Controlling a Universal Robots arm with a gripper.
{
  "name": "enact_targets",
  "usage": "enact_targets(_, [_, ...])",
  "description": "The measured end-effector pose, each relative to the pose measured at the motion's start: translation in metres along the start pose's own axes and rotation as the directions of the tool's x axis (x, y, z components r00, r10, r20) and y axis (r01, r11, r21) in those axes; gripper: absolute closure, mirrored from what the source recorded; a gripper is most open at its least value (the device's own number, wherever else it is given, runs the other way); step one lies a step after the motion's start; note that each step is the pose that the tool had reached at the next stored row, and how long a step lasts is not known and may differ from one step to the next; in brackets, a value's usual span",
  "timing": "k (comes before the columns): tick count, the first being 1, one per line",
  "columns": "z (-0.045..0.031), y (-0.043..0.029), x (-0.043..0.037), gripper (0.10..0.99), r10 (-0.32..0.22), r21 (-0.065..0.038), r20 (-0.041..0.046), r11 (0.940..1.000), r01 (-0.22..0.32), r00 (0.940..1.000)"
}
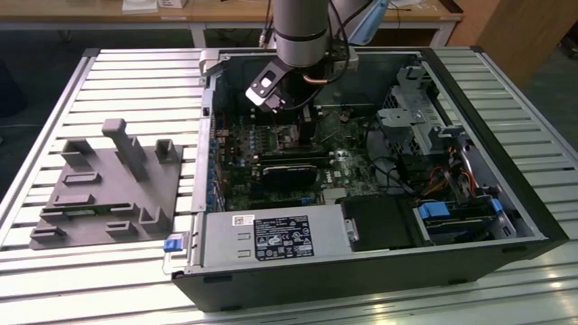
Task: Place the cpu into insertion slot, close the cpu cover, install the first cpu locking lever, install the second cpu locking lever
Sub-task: 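Place the cpu into insertion slot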
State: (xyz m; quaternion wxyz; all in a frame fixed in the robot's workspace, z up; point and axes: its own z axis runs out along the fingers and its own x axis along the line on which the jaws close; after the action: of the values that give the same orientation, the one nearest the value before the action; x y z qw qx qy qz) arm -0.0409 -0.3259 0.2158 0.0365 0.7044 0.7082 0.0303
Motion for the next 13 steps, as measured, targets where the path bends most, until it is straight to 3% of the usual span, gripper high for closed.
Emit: enact_targets(13, [0.0088, -0.0068, 0.0067, 0.545, 0.000, 0.000, 0.0009, 1.0000, 0.000, 1.0000])
